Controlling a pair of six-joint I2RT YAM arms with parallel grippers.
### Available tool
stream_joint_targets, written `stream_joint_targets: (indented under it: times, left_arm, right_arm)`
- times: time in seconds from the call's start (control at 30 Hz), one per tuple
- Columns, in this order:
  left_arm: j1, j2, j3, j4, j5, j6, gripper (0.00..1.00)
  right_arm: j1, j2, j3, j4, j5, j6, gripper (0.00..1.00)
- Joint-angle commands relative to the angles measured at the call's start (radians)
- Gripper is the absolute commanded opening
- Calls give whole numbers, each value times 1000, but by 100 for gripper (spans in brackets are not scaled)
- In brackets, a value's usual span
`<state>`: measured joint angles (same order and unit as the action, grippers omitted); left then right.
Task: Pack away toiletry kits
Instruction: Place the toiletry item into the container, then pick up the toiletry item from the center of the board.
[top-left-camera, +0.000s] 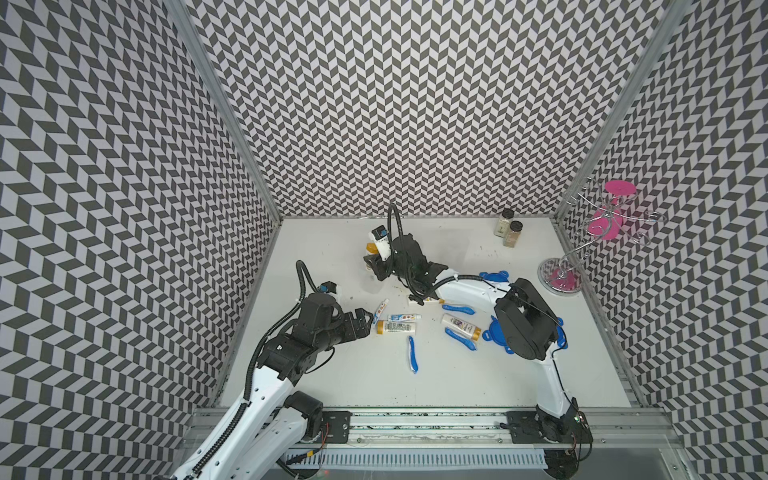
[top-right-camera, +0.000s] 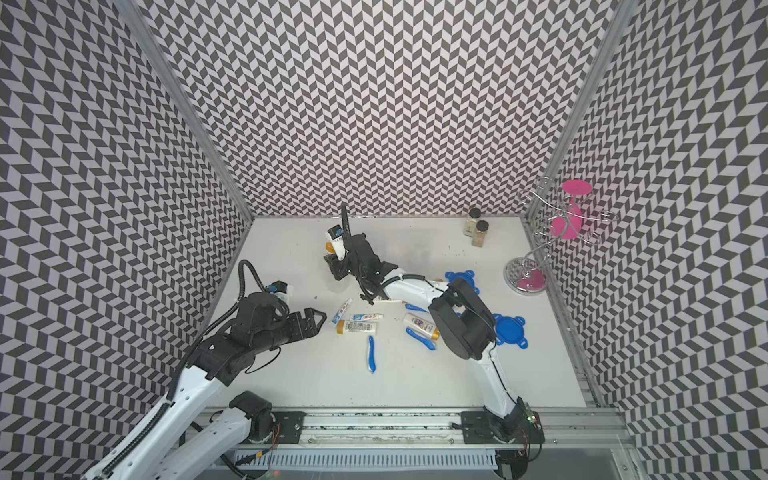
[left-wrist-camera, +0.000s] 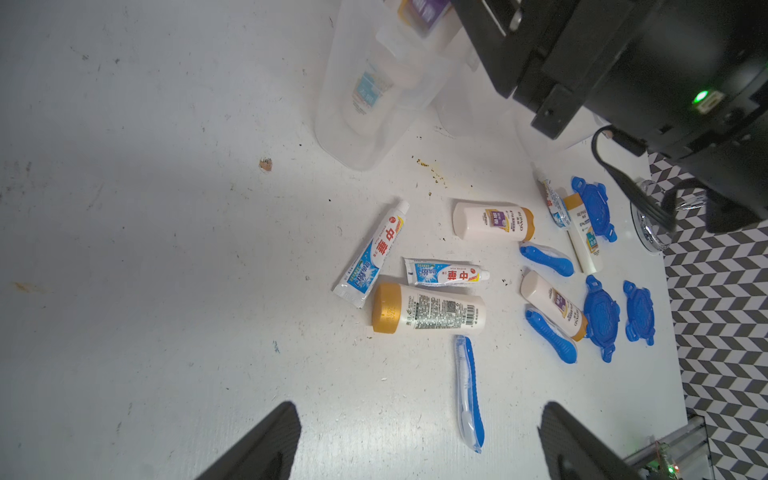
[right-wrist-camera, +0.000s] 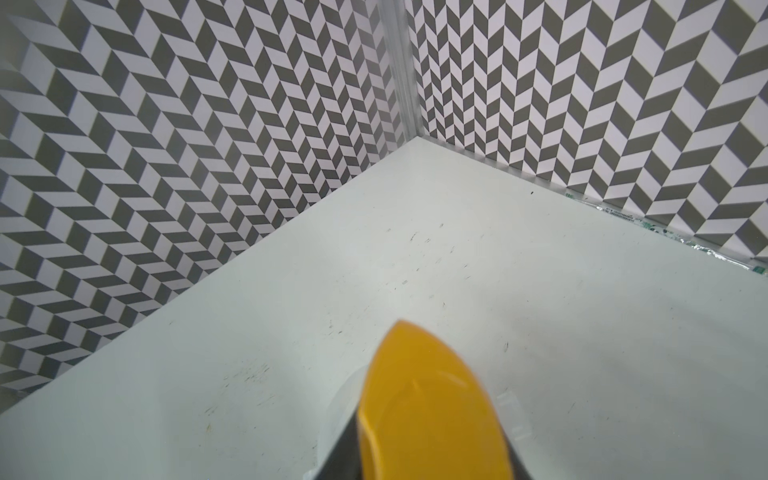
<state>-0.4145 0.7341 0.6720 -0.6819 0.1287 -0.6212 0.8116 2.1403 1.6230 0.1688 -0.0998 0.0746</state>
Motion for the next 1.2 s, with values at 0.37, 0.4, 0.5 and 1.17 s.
stream_joint_targets:
  times: [0.37,0.4,0.5,1.17]
  left_arm:
    - [27,98,34,63,16,18,90]
    - [26,111,31,83,24,21,91]
    - [25,140,17,135,56,24,91]
    - [-546,544,85,237,-127,-97,91]
  right_arm:
    - [18,-128,20,-34,11,-50,49]
    - [17,-142,27,-51,12,-52,52]
    - [12,-179,63,-121,29,-52,57]
    - [-235,-1001,-699,-481,107,253,97]
